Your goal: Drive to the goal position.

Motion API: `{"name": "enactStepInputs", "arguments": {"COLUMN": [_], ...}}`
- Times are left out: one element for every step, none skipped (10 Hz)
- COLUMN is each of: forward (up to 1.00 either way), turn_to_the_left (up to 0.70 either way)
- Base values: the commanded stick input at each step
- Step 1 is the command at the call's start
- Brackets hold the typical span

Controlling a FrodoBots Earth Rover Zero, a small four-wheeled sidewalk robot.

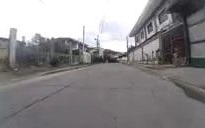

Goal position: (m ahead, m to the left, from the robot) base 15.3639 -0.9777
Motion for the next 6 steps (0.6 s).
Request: {"name": "enactStepInputs", "arguments": {"forward": [0.63, 0.63, 0.63, 0.63, 0.63, 0.63], "turn_to_the_left": [0.0, 0.0, 0.0, 0.0, 0.0, 0.0]}}
